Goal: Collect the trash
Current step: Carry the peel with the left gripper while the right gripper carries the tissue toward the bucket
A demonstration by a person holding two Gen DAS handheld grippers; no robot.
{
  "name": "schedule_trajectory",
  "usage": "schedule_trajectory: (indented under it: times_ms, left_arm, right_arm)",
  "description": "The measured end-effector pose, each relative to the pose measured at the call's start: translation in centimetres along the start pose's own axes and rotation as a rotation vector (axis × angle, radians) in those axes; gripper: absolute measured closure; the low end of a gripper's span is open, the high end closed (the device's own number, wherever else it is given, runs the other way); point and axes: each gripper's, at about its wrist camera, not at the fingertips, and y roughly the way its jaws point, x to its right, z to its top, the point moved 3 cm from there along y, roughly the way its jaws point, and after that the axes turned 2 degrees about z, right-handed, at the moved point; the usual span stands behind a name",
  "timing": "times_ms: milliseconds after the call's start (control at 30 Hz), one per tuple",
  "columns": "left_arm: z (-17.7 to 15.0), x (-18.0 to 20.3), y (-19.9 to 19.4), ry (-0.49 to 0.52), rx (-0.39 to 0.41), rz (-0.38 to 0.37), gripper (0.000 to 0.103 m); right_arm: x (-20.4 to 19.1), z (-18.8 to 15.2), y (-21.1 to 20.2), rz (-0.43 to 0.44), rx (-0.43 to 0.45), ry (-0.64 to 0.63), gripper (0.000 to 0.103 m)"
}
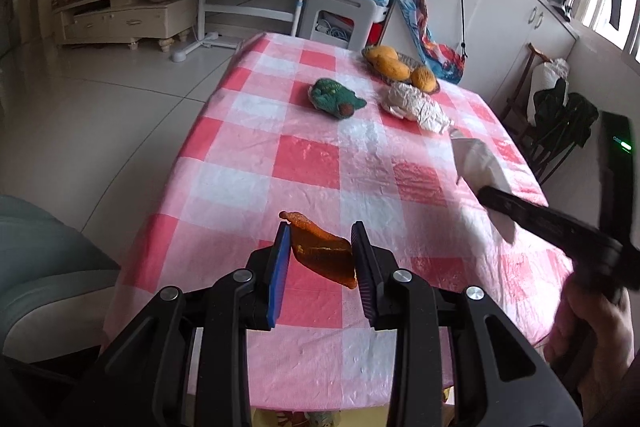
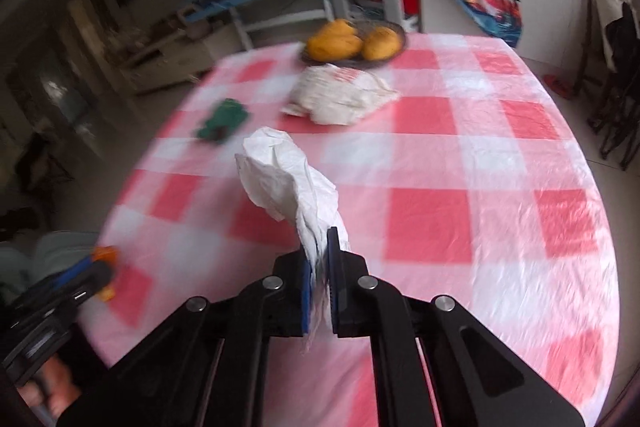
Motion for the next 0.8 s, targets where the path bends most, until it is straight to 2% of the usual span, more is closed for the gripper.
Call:
schedule_trajectory:
  times_ms: [200,400,500,567,733,800]
  left_arm:
    - [0.3,-0.4,-2.5,-0.004,0.067,-0.012,0.073]
    - [-0.3,-0.4,-4.4,0.002,0.1,-0.018,0.073]
    - [-0.7,-0.3,-5.2,0.012,0.106,-0.019,0.073]
    - [-1.0,-0.2,-5.6,0.02,0.11,-0.019,0.073]
    - [-1.9,-0.1,-6.4,0.037,0.106,-0.02,0.073]
    - [-2.3,0.0,-6.7,0.046,0.101,-0.021,0.073]
  right_arm:
    - [-2.3,-2.4,-4.6,0.148,0.056,0.011,0.095]
    - [-3.7,-6.4,-6.1,0.25,0.006,0.05,0.095]
    - [-5.1,-8.4,-5.9,0.282,-0.054,0.031,0.095]
    - [-6.4,-10.4,-5.3,0.29,-0.127,-0.001,0.095]
    - [-9.1,-14.7,-2.9,0.254,-0.298,-0.095,0.094]
    - [-9.6,-15.6,-2.2,0.238,-0.34,-0.117,0.092]
